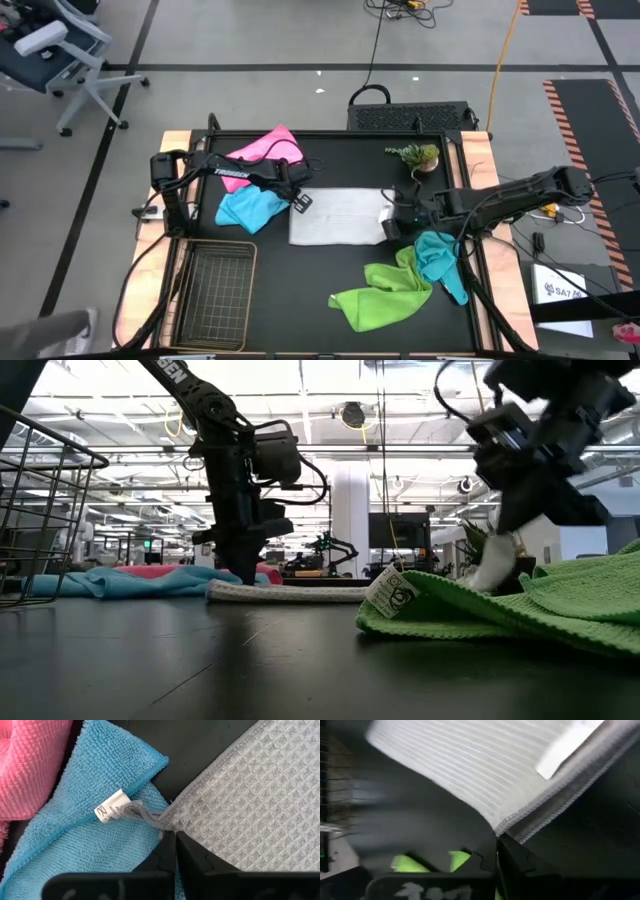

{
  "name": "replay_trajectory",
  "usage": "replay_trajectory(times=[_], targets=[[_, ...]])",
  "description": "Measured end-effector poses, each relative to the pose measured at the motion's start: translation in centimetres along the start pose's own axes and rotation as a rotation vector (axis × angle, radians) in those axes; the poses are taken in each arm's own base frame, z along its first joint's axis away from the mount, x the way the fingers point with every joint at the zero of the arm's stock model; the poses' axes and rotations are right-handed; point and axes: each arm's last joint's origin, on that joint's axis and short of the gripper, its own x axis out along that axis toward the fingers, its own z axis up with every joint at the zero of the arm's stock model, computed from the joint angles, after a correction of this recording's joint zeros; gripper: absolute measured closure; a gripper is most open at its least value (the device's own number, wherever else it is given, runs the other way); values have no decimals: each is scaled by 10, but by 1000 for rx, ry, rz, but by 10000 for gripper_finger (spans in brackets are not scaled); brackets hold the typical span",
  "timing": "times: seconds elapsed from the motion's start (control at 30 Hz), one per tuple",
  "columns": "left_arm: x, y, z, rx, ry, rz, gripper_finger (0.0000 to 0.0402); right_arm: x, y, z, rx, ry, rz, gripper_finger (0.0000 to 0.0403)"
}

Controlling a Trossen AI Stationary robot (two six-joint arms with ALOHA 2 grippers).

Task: Fold microfiber towels
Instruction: Fold the gray microfiber cloth

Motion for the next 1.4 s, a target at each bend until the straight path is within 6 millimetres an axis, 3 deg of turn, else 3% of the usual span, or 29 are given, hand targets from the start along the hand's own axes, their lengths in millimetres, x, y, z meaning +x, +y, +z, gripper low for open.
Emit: replay_trajectory(times=[0.2,0.43,0.63,1.1,1.23,1.4], targets=[[0,-2,2,3,-26,-16,393,-12,18,15,-56,-67,57,403],[0,-2,3,8,-28,-20,395,-15,23,31,-73,-74,90,403],[0,-2,3,10,-26,-24,396,2,38,49,-152,6,86,403],[-1,-1,1,14,7,-26,394,37,108,118,-459,67,194,403],[-6,2,-2,26,26,-18,394,48,120,127,-509,99,232,403],[-31,6,-2,35,-12,-5,396,63,124,131,-532,151,255,403]])
